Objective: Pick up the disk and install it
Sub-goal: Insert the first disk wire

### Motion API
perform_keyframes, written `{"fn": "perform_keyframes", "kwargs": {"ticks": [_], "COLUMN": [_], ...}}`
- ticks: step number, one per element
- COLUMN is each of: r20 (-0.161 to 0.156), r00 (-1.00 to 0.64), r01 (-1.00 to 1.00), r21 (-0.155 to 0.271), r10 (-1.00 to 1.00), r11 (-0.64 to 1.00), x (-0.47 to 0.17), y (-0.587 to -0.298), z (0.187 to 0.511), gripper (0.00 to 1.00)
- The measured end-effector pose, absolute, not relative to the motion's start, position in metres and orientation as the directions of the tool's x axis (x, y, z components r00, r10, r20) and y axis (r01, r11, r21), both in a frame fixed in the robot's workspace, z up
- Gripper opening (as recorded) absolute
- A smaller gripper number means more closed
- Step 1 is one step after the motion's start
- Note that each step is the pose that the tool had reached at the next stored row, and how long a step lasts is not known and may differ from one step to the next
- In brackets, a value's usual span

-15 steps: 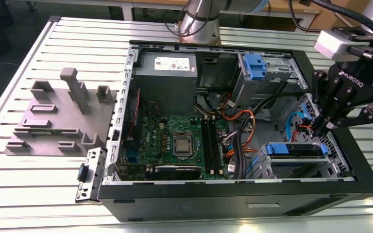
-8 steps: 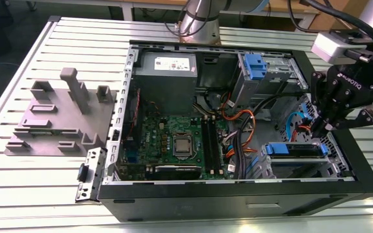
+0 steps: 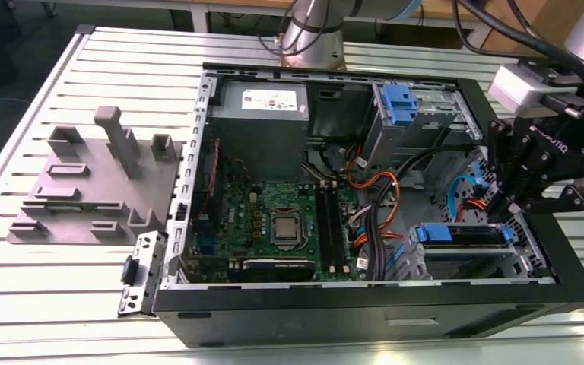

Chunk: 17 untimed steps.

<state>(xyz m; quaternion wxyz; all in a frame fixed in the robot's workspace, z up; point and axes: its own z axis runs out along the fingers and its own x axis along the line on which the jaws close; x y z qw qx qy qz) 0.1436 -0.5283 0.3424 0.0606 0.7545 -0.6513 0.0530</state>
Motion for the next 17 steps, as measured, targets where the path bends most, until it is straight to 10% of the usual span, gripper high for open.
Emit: {"fn": "perform_keyframes", "kwargs": {"ticks": [17], "r20": [0.139], "r00": [0.117], "r01": [-0.992], "r21": [-0.020], "r10": [-0.983], "r11": [-0.121], "x": [0.131], "y": [-0.535], "z": [0.340], "gripper": [0.17]}}
